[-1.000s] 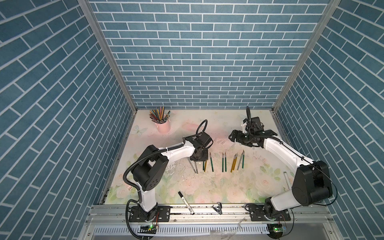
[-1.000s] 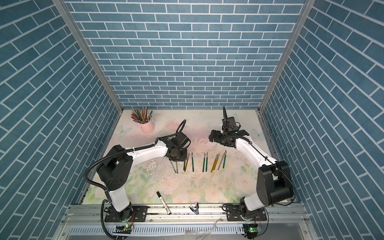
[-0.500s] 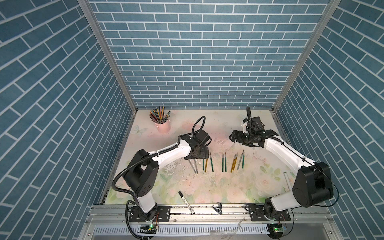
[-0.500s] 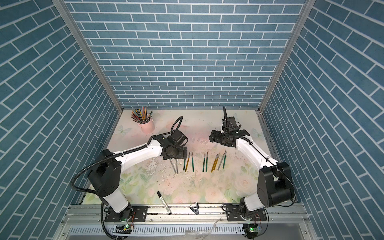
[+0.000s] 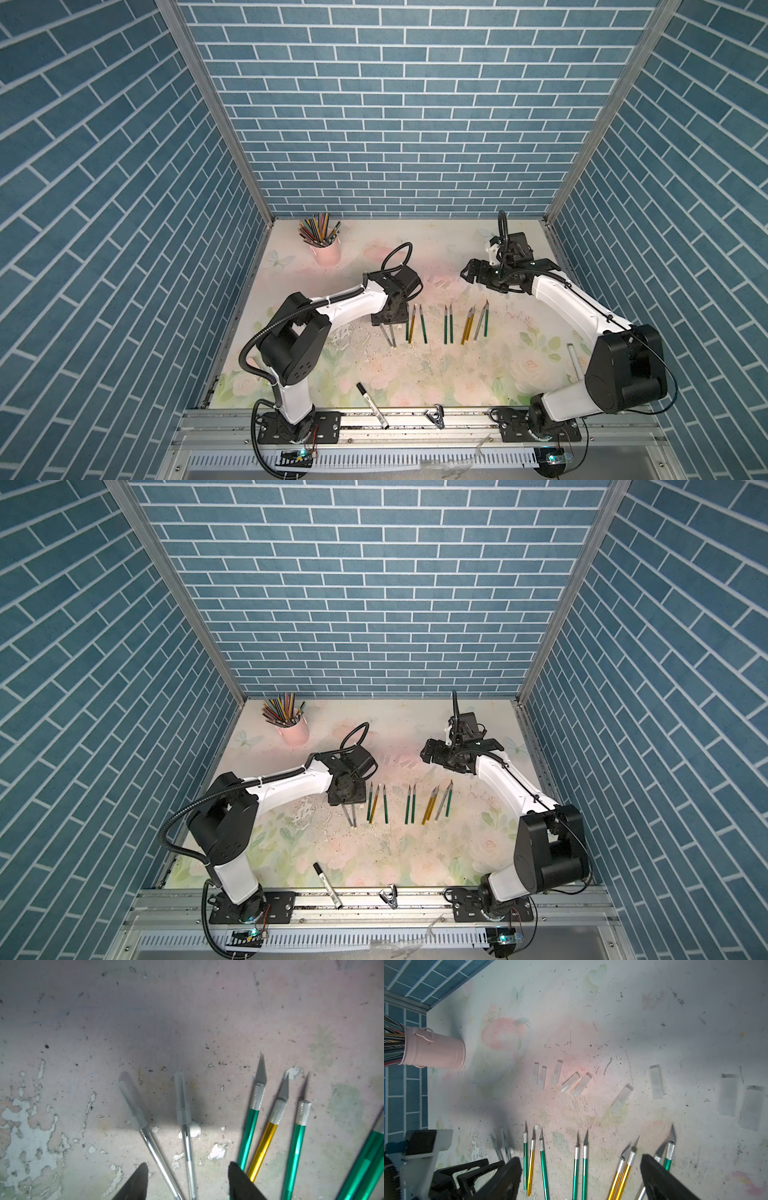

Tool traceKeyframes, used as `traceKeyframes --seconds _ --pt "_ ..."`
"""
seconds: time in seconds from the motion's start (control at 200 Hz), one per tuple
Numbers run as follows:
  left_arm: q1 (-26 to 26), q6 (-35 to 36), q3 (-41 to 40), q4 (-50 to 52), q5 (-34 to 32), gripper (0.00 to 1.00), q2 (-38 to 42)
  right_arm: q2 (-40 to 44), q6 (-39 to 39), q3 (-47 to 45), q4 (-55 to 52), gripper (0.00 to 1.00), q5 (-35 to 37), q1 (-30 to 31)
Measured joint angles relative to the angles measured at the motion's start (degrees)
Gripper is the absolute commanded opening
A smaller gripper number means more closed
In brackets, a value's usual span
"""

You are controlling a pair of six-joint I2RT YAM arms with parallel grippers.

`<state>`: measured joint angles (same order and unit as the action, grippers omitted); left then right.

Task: Remove protective caps from carving knives
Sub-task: Place the carving knife at the center of the board, then pick up the carving knife from the center of the board.

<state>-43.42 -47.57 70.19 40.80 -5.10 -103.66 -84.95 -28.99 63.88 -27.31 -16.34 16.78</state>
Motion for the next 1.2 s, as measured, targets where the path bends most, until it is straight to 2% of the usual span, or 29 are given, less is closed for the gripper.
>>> traceKeyframes --seconds 0.29,0.53,0.95,1.2 --pt "0.0 0.1 0.0 -0.7 0.6 0.40 -2.3 0.3 0.0 -1.8 0.8 0.90 -1.6 -1.2" --pt "0.0 0.0 0.0 -1.1 1.4 0.38 -3.9 0.4 0.0 -2.1 1.0 0.90 -2.4 -1.6" --pt "0.0 0.0 -0.7 -2.0 1.8 0.27 -4.4 0.5 -0.1 -2.2 1.3 0.89 -3.2 -2.0" --pt "0.0 0.5 -0.7 -2.1 1.5 0.14 -4.7 0.6 -0.1 -2.9 1.6 0.89 -4.3 -2.5"
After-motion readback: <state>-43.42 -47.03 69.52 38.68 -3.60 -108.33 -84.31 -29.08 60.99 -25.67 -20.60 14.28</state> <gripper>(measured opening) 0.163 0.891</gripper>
